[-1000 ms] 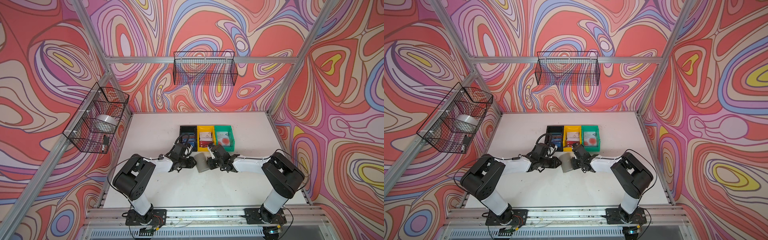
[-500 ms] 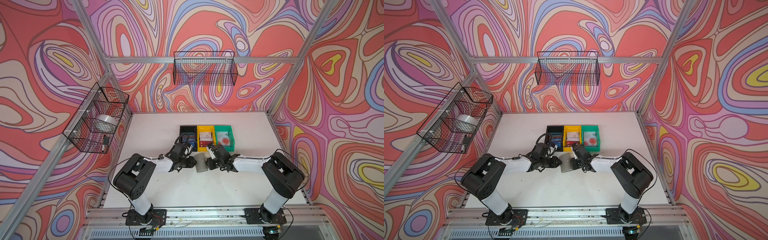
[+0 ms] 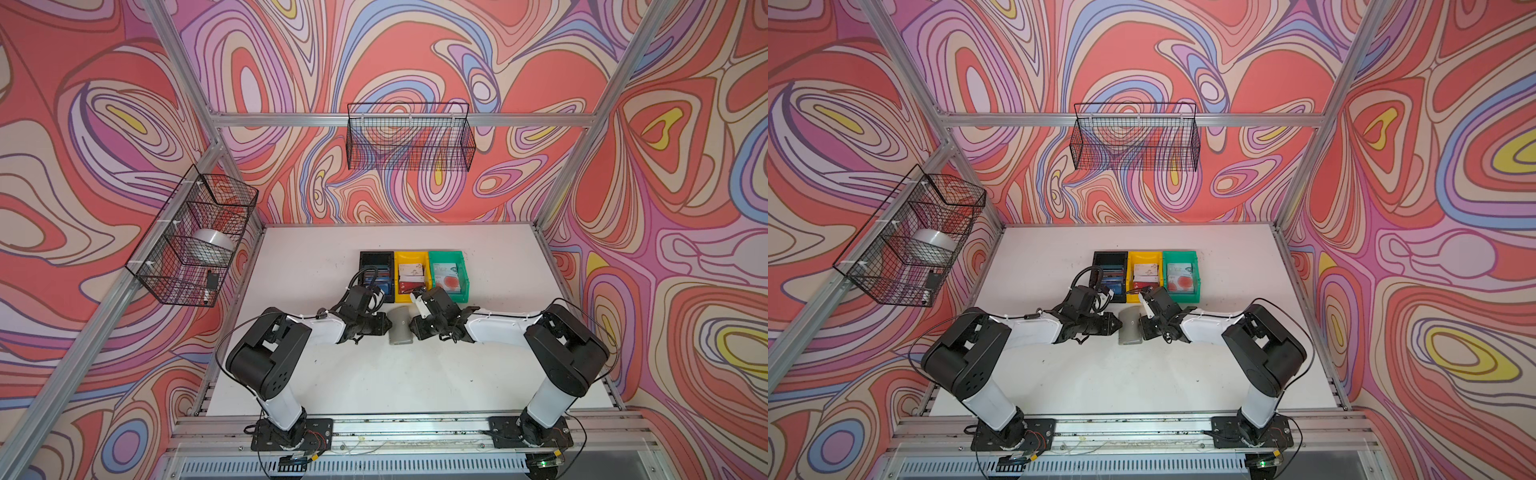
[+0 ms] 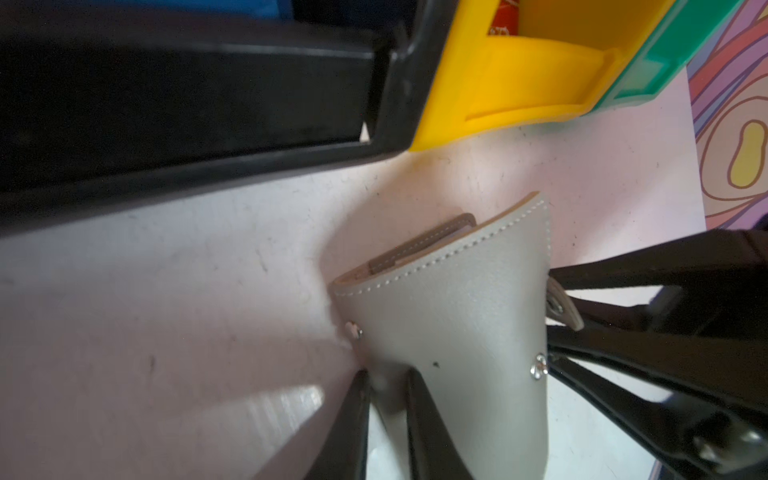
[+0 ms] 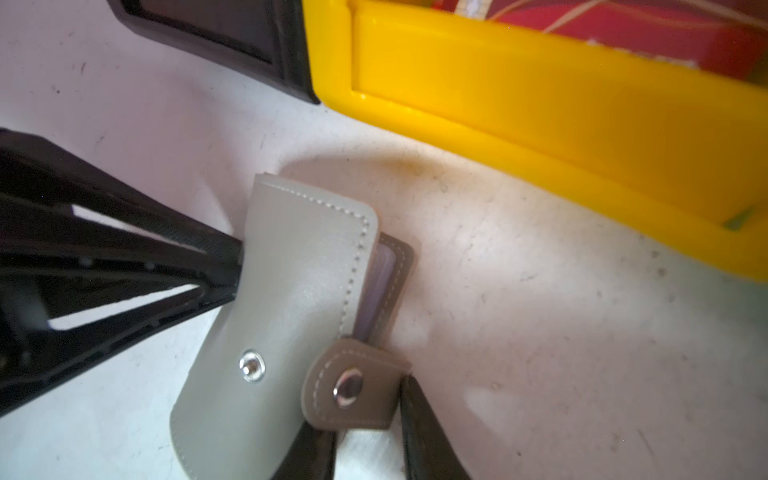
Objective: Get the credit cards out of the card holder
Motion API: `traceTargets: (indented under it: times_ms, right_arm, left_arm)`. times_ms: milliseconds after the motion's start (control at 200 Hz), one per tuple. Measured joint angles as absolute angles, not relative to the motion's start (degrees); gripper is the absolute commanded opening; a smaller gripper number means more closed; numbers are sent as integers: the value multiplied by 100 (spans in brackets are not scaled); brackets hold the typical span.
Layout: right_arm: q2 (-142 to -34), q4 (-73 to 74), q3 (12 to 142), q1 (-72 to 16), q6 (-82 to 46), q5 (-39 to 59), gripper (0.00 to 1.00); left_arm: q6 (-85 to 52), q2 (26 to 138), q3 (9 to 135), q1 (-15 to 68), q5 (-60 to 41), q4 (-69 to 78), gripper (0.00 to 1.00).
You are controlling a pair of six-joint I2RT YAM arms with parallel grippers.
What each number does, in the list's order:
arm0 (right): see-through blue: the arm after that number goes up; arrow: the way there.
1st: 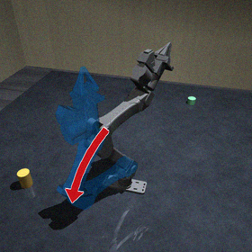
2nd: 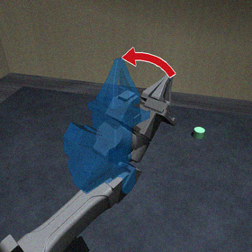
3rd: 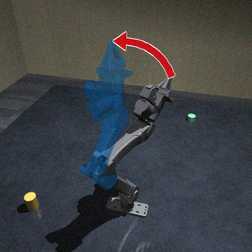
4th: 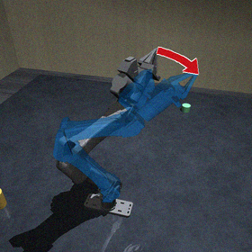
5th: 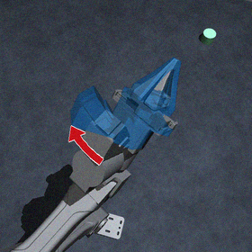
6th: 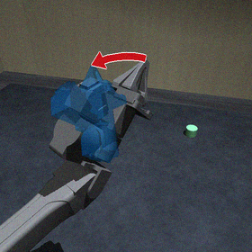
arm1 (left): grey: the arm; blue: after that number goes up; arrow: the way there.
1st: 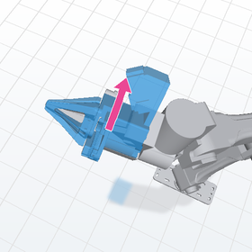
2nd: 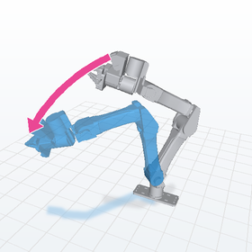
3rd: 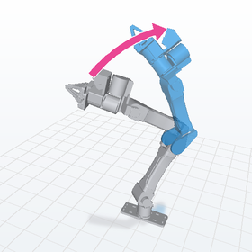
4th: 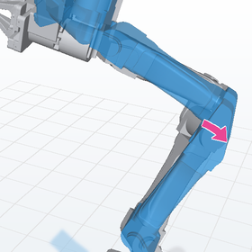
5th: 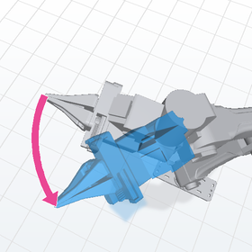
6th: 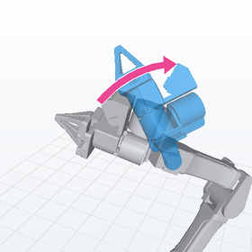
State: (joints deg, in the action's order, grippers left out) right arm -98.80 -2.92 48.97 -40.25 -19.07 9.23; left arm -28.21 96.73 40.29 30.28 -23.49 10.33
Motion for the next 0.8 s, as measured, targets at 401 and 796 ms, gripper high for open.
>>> traceTargets:
  times_ms: [401,796]
  right_arm:
    - [-9883,-167,5481,-4257,-1796,1605,30]
    - [-10016,-132,5870,-4423,-1699,1892,30]
  left_arm:
    - [-2700,9380,3900,3004,-2036,768,16]
    - [-2606,9297,3870,3044,-2056,451,11]
